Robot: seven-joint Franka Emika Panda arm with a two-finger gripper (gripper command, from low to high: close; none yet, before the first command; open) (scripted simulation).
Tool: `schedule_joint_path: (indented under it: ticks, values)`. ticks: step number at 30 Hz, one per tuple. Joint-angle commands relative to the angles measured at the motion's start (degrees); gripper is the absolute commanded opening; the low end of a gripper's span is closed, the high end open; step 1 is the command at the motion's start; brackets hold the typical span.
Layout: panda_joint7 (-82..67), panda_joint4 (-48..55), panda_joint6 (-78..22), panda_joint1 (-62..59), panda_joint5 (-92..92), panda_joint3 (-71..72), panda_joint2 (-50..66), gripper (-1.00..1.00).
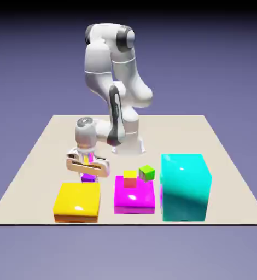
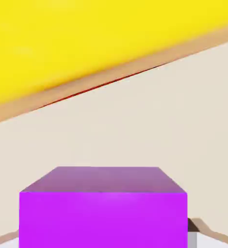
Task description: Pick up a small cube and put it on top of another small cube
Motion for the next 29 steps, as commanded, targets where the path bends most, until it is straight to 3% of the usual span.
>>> schedule_joint_path:
  ticks: [1, 5, 16, 22, 23, 29]
  values:
    - [-0.1, -0.4, -1.7, -0.1, 0.1, 0.1, -2.1, -1.0]
    - [-0.3, -1.5, -6.7, -0.3, 0.4, 0.4, -8.2, -1.0]
    - [27.1, 8.9, -33.4, 21.5, 3.9, 9.1, -24.7, -1.0]
    - [29.4, 6.4, -21.0, 21.7, 1.9, 9.6, -14.7, -1.0]
    - [29.4, 6.4, -21.0, 21.7, 1.9, 9.6, -14.7, 1.0]
    - [27.9, 9.0, -33.5, 22.0, 3.9, 9.3, -24.6, 1.0]
